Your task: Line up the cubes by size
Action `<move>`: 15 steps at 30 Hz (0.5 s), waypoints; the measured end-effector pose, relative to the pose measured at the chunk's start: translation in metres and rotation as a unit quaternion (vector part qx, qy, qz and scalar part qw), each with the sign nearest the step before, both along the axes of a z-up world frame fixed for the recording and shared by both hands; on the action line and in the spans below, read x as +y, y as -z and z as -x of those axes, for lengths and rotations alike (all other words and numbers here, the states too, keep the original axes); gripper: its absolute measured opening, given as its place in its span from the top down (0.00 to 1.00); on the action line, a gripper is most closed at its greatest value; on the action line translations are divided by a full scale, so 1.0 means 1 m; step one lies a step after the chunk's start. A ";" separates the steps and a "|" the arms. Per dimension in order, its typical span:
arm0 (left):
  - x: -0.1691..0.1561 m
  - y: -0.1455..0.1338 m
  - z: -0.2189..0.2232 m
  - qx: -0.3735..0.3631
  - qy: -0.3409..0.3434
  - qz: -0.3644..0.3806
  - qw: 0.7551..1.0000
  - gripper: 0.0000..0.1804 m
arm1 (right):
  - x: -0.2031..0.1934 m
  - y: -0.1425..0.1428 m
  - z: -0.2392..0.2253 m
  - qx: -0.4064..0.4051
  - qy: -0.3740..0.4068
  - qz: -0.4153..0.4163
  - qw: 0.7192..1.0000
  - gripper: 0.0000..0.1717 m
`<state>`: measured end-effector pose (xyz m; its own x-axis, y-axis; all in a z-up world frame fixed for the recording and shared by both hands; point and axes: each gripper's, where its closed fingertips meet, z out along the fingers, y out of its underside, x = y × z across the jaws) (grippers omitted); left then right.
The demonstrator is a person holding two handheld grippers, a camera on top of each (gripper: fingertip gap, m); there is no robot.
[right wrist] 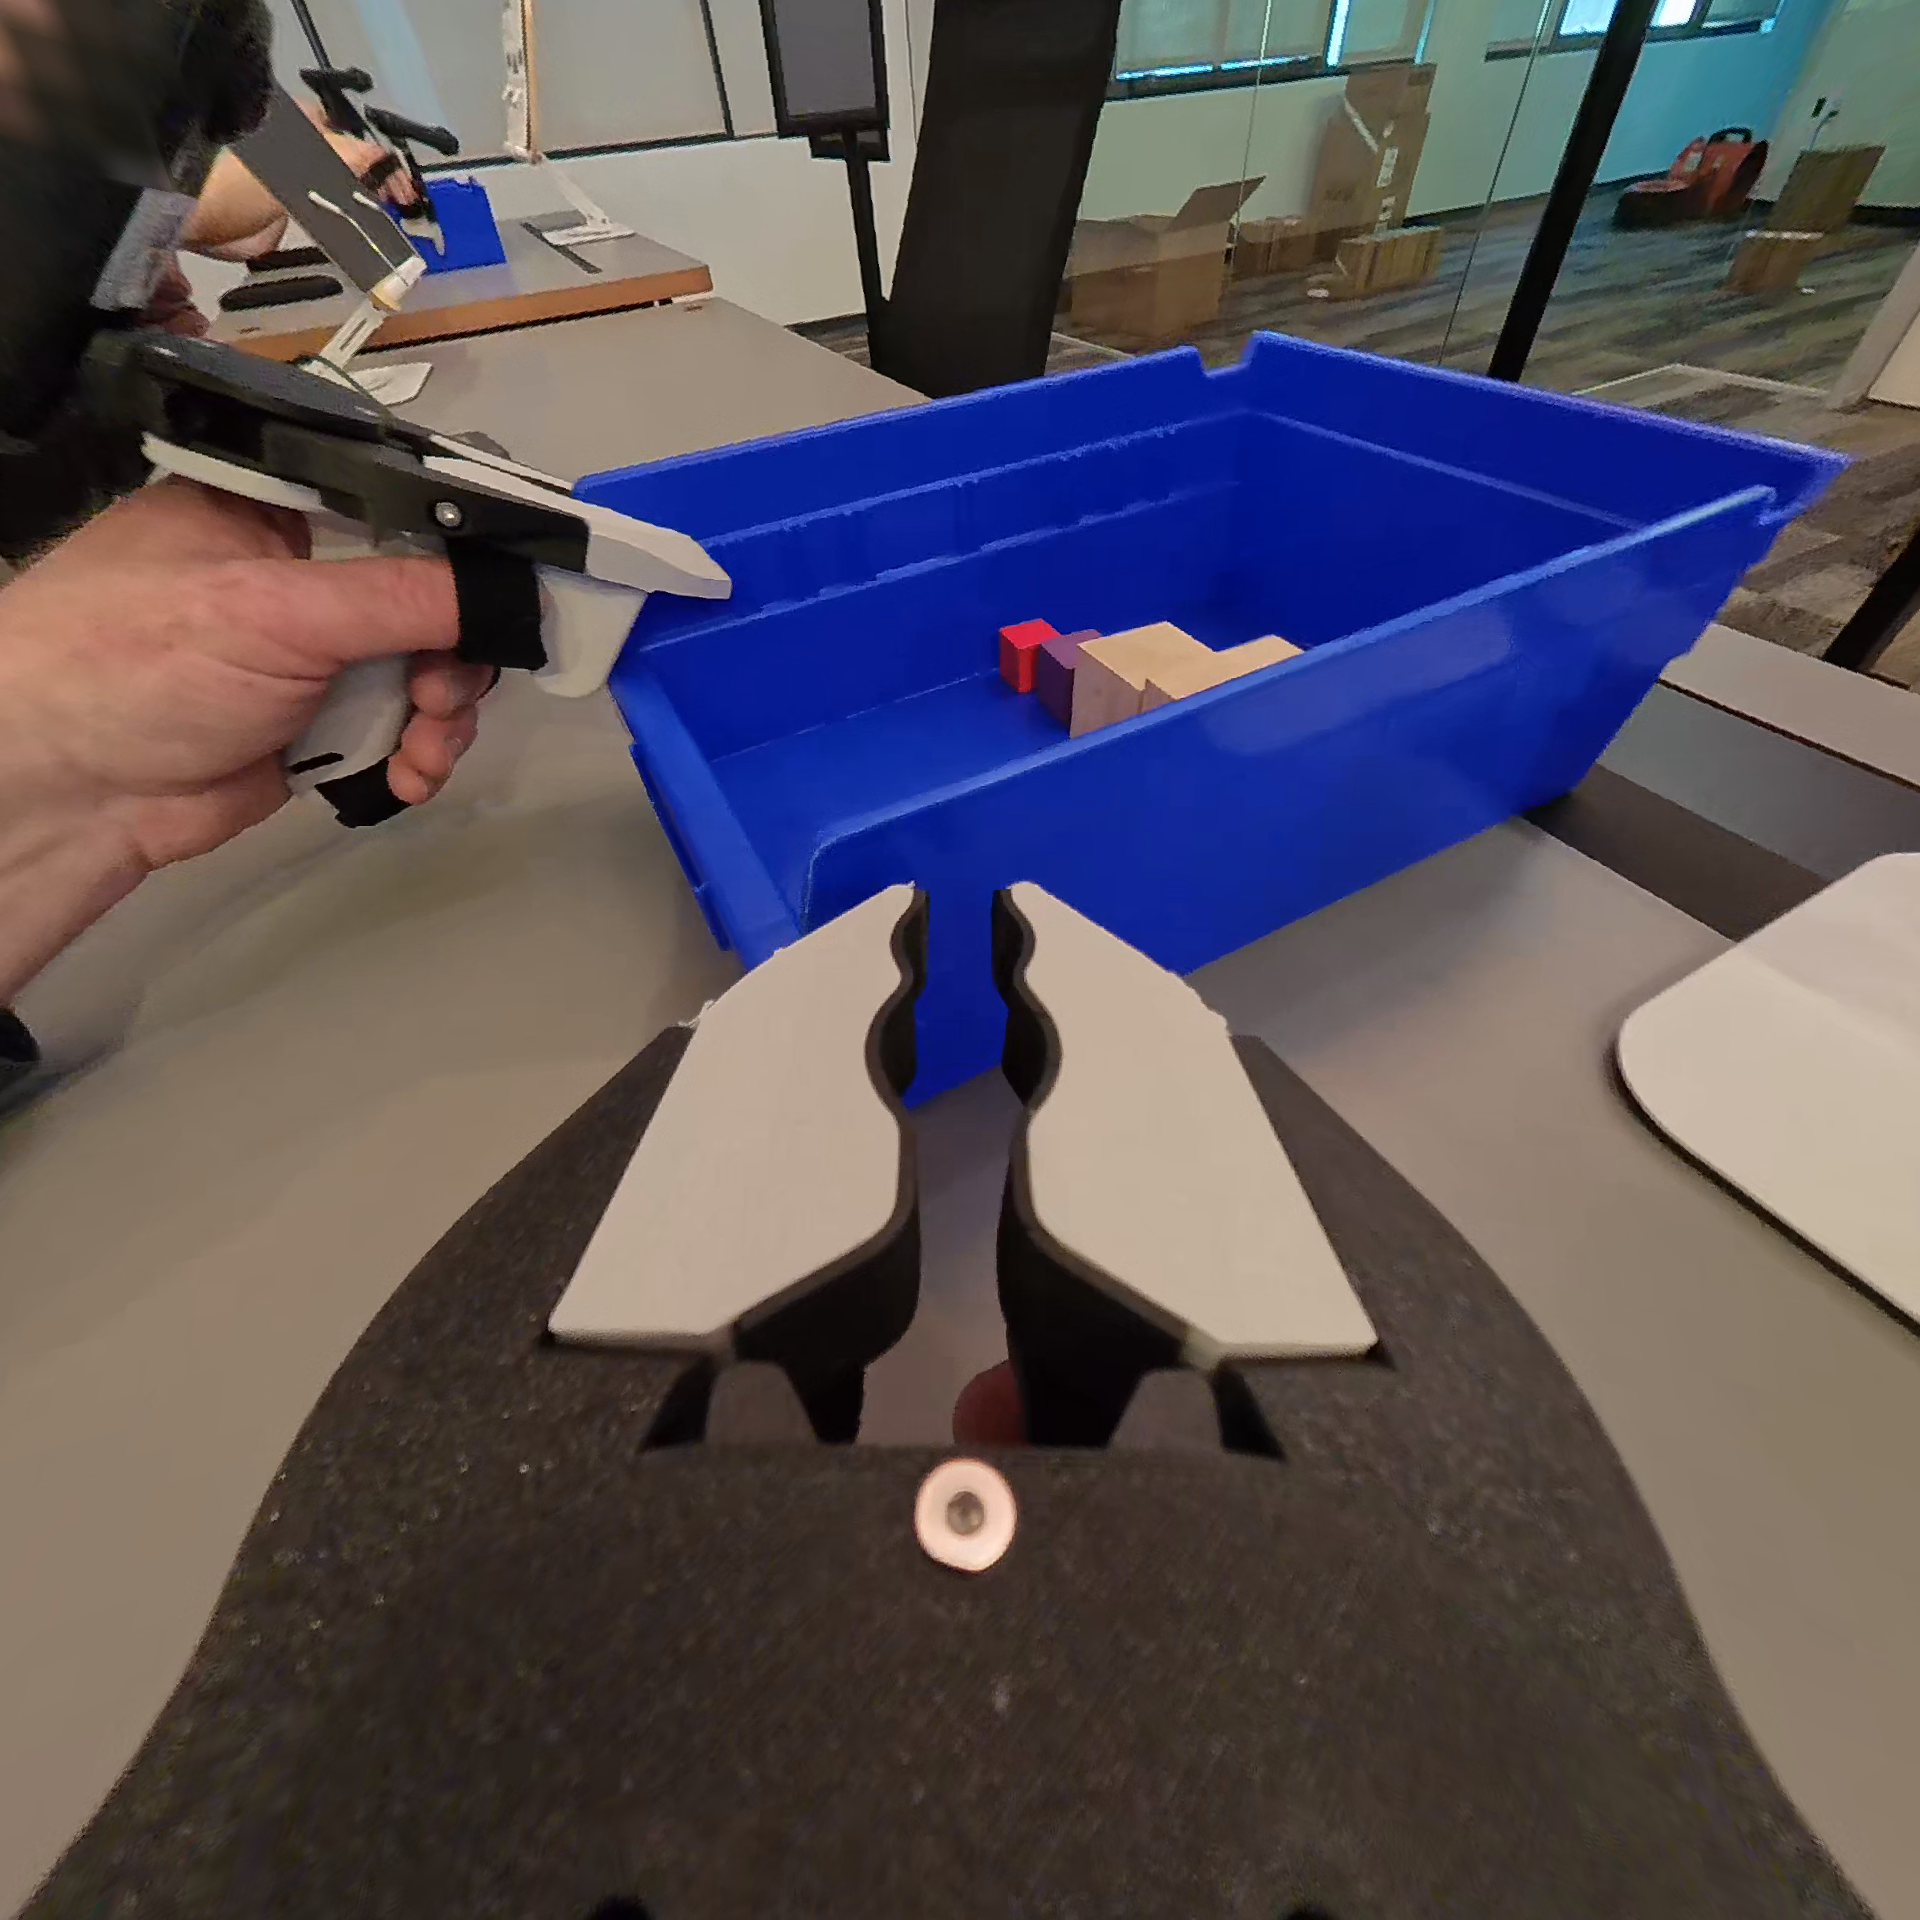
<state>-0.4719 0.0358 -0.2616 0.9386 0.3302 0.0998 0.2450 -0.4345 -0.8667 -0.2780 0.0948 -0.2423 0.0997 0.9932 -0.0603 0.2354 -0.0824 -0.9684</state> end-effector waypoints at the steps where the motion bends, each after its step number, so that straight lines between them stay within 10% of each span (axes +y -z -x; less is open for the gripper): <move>1: 0.002 0.000 0.004 -0.002 -0.002 0.000 1.000 0.99 | -0.001 -0.001 0.003 0.003 -0.001 -0.002 1.000 0.94; 15: 0.011 0.000 0.031 -0.009 -0.018 -0.010 1.000 0.99 | 0.009 -0.002 0.034 0.010 -0.009 0.001 1.000 1.00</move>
